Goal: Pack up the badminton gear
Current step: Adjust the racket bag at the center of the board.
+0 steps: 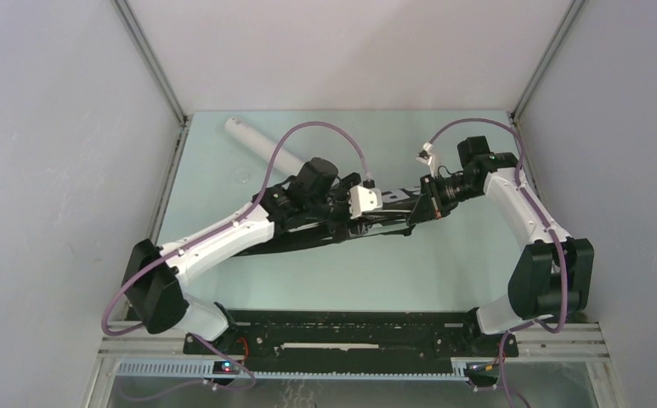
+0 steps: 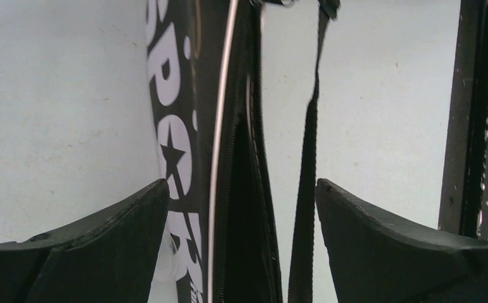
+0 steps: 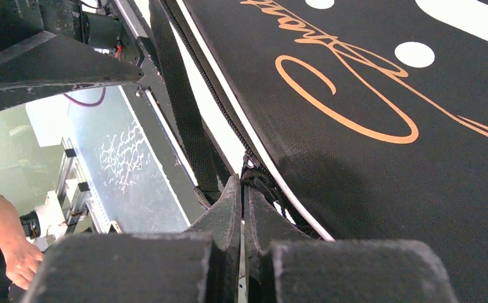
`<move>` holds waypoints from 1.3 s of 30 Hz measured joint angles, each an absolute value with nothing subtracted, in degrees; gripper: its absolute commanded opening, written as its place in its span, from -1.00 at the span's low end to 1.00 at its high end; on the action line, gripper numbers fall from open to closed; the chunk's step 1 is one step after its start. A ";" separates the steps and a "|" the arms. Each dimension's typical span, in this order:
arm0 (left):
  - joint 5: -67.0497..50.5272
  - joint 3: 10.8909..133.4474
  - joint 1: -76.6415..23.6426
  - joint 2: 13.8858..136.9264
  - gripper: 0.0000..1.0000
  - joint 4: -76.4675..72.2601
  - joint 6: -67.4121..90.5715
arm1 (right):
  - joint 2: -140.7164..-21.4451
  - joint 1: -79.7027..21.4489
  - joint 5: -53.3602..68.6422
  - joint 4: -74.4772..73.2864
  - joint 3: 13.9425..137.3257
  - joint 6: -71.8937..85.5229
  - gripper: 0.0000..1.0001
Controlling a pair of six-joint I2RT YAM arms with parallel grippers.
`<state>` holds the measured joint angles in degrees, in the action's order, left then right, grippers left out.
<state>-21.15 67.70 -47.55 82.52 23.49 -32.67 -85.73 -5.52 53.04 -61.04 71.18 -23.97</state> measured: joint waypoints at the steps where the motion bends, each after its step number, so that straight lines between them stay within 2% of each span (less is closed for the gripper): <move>1: -21.06 68.12 -47.55 82.61 0.76 22.81 -32.21 | -85.73 -5.41 53.10 -61.01 71.07 -24.01 -1.00; 14: -16.45 69.84 -52.07 87.48 0.76 17.37 -31.57 | -85.73 -5.26 54.41 -60.66 70.81 -24.08 -1.00; 19: -12.86 69.34 -53.23 89.47 0.67 14.55 -33.26 | -85.73 -4.43 55.92 -60.62 70.02 -24.14 -1.00; 24: -8.43 66.54 -53.47 91.59 0.36 10.26 -35.66 | -85.73 -3.38 58.00 -61.21 69.56 -24.80 -1.00; 27: -6.13 65.45 -54.26 93.10 -0.19 8.99 -37.32 | -85.73 -2.68 58.85 -61.76 69.56 -25.71 -0.97; 29: -5.02 65.36 -55.00 93.91 -0.60 8.73 -38.68 | -85.73 -2.07 59.16 -62.37 69.56 -26.63 -0.88; 30: -4.47 65.36 -55.31 94.11 -0.72 8.58 -39.18 | -85.73 -1.61 59.13 -62.81 69.56 -27.14 -0.84; 31: -3.75 65.36 -55.44 94.19 -0.92 8.47 -39.48 | -85.73 -1.23 58.98 -63.31 69.56 -27.53 -0.78; 32: -3.64 65.39 -55.46 94.21 -0.99 8.45 -39.40 | -85.73 -1.06 58.87 -63.64 69.56 -27.77 -0.73; 39: -2.50 65.49 -55.16 94.21 -0.99 10.63 -38.59 | -83.24 2.31 53.89 -63.86 69.12 -28.16 -0.47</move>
